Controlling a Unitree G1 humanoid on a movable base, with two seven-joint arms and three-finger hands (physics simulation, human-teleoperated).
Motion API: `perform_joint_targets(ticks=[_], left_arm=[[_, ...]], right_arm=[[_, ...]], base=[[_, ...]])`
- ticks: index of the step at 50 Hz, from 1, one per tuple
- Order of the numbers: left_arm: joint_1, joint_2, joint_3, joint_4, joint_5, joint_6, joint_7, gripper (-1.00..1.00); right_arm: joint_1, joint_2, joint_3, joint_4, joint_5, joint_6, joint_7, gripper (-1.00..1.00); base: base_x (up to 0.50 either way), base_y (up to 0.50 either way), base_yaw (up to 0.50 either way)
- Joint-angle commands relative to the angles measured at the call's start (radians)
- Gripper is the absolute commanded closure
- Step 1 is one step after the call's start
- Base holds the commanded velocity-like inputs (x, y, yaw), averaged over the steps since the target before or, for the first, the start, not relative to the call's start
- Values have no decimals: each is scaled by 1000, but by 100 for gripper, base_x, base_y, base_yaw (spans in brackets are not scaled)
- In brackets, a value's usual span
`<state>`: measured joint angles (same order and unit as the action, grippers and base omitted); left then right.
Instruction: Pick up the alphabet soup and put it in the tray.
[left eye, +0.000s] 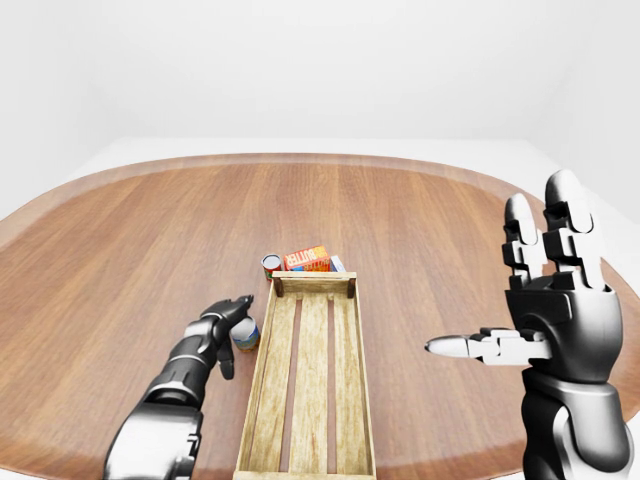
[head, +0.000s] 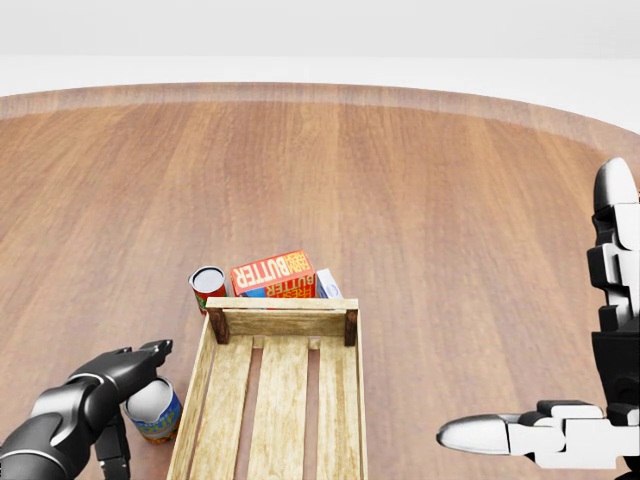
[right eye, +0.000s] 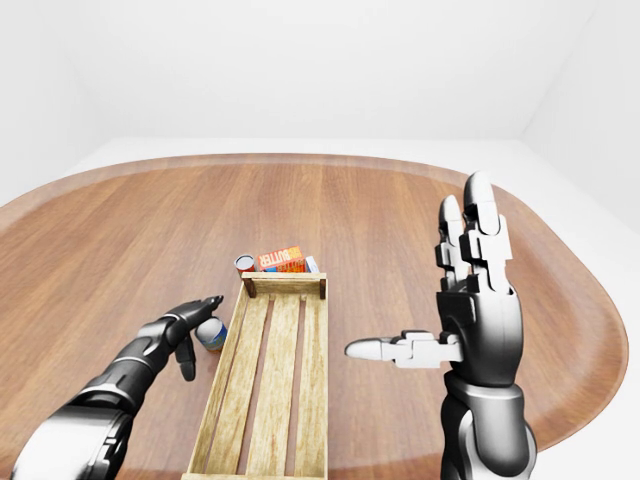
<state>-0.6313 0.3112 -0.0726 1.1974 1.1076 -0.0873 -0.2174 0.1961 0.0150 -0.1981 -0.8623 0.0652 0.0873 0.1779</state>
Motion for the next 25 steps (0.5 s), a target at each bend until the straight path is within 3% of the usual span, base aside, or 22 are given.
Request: perform_joint_targets(ticks=[1,23,25], left_arm=[[-30,-5,-10,58,-11,0,21,-100],[-53,-17,-9,126,-21,0,45,-100],[-55,-18,-12,131,-17,0,54,-71]], right_arm=[[2,1,8,-5,1,0,8,-100],[1,1,13,-7,5,0,3,-100],[2,1,15,-9,4,0,2,-100]], base=[[0,0,0],[0,0,0],[0,0,0]])
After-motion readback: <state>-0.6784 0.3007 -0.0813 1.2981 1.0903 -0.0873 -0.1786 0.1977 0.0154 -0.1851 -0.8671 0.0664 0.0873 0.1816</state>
